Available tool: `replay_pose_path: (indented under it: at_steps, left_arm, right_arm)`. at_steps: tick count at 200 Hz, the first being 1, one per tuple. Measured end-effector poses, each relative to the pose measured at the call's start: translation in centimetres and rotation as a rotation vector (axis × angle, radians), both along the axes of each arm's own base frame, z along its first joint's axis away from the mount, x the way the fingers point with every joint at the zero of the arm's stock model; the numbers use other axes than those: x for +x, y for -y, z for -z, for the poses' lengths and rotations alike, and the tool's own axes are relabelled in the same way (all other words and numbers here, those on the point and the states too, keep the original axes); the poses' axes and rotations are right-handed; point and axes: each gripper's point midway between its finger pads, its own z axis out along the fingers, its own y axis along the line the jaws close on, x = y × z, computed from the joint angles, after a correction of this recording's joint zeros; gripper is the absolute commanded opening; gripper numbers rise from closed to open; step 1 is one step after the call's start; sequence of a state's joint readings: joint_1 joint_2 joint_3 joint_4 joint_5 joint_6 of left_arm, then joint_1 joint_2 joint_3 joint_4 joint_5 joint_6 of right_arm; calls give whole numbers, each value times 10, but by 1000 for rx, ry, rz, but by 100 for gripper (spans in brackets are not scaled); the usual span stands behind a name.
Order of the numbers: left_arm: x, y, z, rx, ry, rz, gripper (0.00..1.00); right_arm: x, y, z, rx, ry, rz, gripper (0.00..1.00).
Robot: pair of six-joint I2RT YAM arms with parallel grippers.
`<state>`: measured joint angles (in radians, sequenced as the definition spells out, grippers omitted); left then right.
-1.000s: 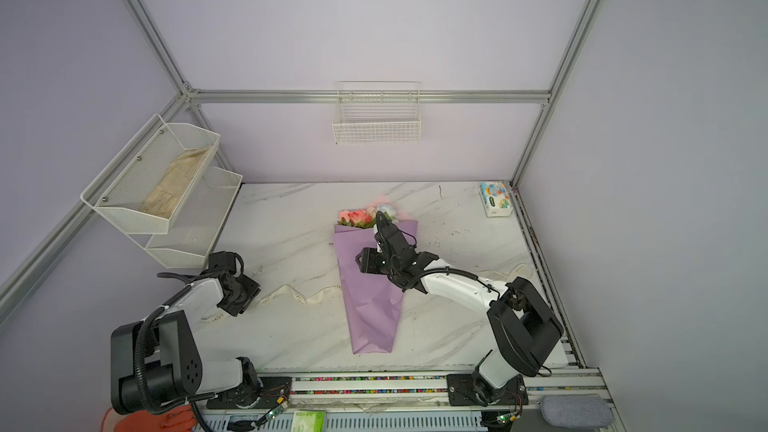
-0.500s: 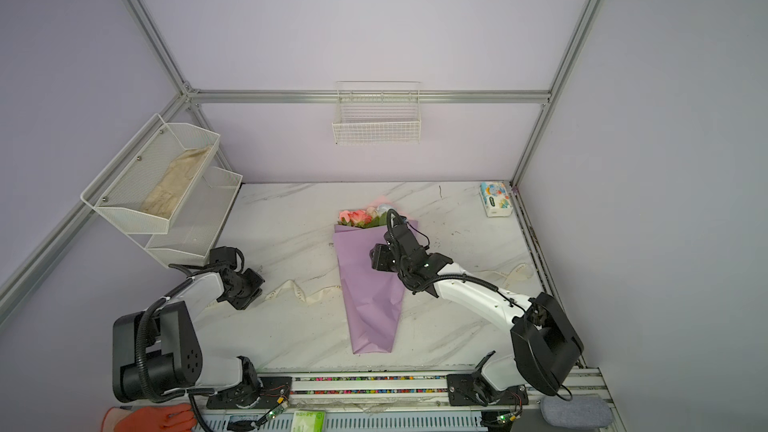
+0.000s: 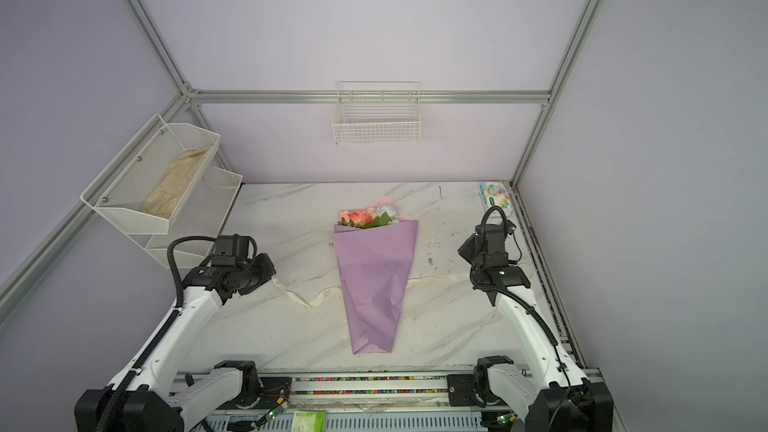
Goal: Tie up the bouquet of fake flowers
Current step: 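Lift the cream ribbon ends with both grippers beside the cone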
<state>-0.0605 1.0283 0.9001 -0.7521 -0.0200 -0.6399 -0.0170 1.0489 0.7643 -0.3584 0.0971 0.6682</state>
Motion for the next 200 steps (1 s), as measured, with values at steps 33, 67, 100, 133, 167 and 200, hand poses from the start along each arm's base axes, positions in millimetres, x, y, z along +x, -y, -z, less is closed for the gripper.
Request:
replay_pose_path:
  at_steps: [33,67,100,133,167,200]
  left_arm:
    - [10,3,-40,45,99,39,0]
    - [10,10,-43,72,108,107,0]
    - [11,19,-48,72,136,178,0]
    - [15,27,-59,70,191,238,0]
    - [18,34,-74,59,261,276,0]
    - [19,35,-87,69,317,291,0]
  right_arm:
    - [-14,67,46,26,-166,162,54]
    - [-15,82,88,57,-322,159,57]
    - [-17,77,88,80,-330,145,63]
    - [-20,79,77,92,-295,194,64]
    - [-18,77,98,148,-342,225,65]
    - [-13,73,123,209,-390,244,65]
